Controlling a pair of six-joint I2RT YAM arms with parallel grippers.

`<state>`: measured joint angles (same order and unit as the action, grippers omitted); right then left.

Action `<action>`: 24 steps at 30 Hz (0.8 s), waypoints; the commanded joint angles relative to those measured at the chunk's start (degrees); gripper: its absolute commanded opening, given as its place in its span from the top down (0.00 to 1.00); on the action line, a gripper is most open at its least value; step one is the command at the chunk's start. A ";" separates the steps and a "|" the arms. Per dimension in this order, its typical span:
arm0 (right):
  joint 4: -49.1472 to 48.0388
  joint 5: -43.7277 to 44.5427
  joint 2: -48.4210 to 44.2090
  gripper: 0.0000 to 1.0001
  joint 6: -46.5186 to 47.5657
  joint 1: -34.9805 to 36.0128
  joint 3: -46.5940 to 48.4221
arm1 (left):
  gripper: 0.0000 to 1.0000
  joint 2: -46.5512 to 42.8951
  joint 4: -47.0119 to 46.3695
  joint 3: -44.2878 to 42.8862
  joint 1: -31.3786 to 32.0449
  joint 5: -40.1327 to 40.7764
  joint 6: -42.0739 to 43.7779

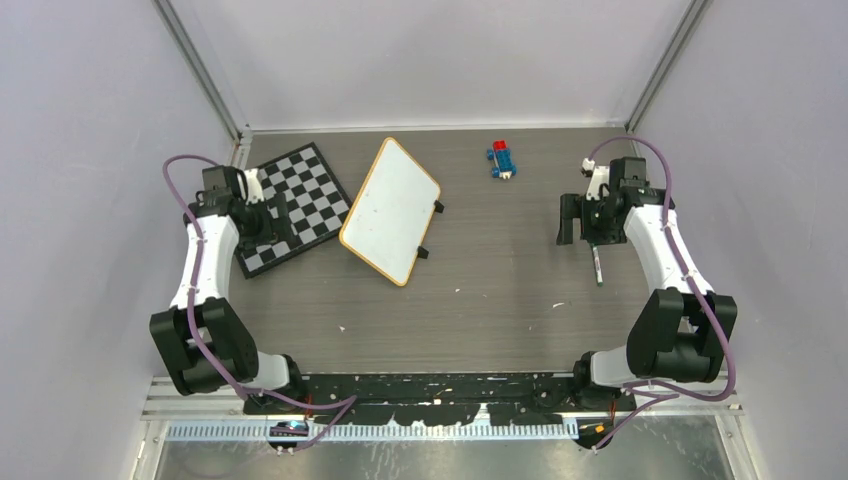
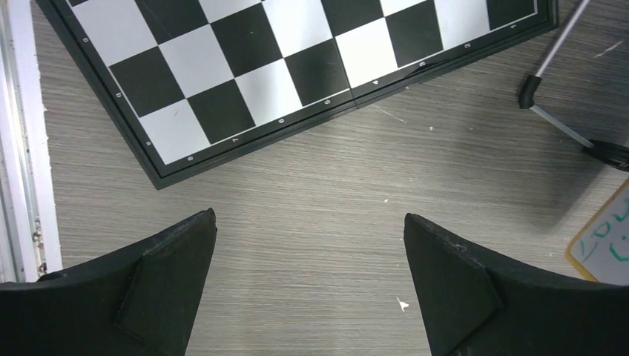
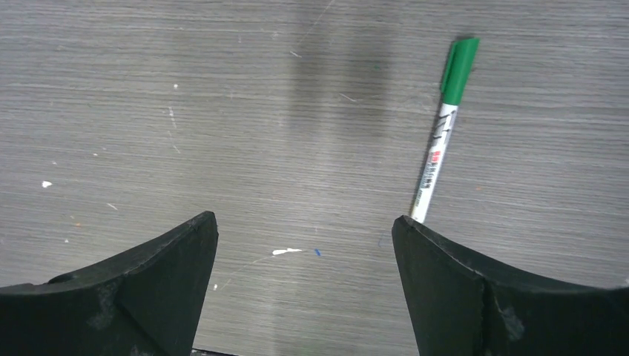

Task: Write a sentence on the whiteboard
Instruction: Pick up the whiteboard marker from the center of the board.

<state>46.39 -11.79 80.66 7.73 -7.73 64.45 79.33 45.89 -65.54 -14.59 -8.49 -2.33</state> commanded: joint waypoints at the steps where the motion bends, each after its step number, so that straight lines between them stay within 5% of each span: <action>1: 3.04 5.57 0.91 0.09 3.16 -0.52 3.24 | 0.00 -3.28 -2.20 -2.62 0.01 -3.94 -0.50; 24: -3.36 10.82 22.24 0.56 5.07 -8.65 1.51 | 0.00 -5.09 -5.47 -3.99 2.64 -10.05 -1.46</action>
<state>46.65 -2.17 101.21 12.14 -16.40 66.54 75.70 42.94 -66.63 -12.34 -16.91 -3.09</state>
